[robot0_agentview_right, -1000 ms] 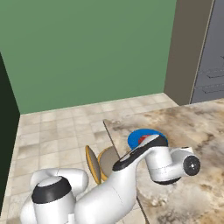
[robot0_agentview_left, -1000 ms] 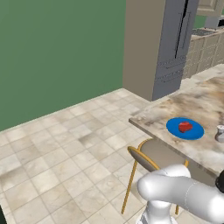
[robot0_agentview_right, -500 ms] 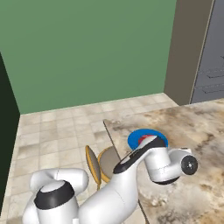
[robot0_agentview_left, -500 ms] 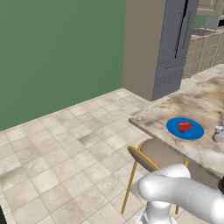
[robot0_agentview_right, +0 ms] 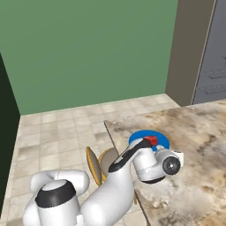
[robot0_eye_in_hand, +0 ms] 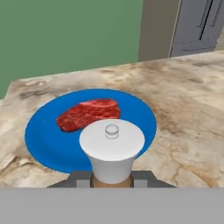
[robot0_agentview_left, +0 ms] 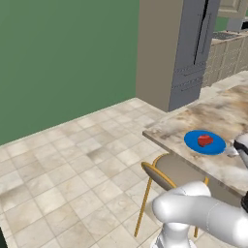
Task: Retrieve the shaker from the cabinet and place it next the steak on a plate on the dining table.
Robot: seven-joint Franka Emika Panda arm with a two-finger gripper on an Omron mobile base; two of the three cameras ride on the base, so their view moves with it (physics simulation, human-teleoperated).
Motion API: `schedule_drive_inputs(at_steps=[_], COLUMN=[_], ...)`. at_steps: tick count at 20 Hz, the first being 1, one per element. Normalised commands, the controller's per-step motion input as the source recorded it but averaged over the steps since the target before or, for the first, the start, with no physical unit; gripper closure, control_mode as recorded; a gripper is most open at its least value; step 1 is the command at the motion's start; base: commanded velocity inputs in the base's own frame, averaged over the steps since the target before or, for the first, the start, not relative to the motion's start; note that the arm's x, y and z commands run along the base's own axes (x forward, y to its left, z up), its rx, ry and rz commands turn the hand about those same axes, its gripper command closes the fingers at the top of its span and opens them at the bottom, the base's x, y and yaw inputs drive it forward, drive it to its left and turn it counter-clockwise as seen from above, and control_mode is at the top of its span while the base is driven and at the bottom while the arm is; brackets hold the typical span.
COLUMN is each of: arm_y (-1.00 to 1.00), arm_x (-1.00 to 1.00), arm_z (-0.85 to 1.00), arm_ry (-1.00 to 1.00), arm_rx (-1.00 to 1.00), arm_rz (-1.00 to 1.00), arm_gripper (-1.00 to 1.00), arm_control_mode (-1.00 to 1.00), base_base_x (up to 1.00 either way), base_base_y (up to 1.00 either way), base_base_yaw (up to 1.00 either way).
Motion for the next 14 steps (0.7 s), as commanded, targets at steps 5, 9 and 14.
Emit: schedule_drive_inputs(at_steps=[5,9,14], arm_y=[-0.21,-0.26,-0.32], arm_x=[0.21,0.20,0.09], arm_z=[-0.34,-0.29,-0.24], arm_ry=[-0.04,-0.04,-0.01], arm_rx=[0.00,0.00,0.00], arm_rz=[-0.02,0.00,0.00], arm_gripper=[1.00,1.00,1.00], arm_control_mode=[-1.00,-1.00,-1.00], base_base_x=[0.00,0.00,0.00], base_base_y=[0.00,0.00,0.00], base_base_yaw=[0.00,0.00,0.00])
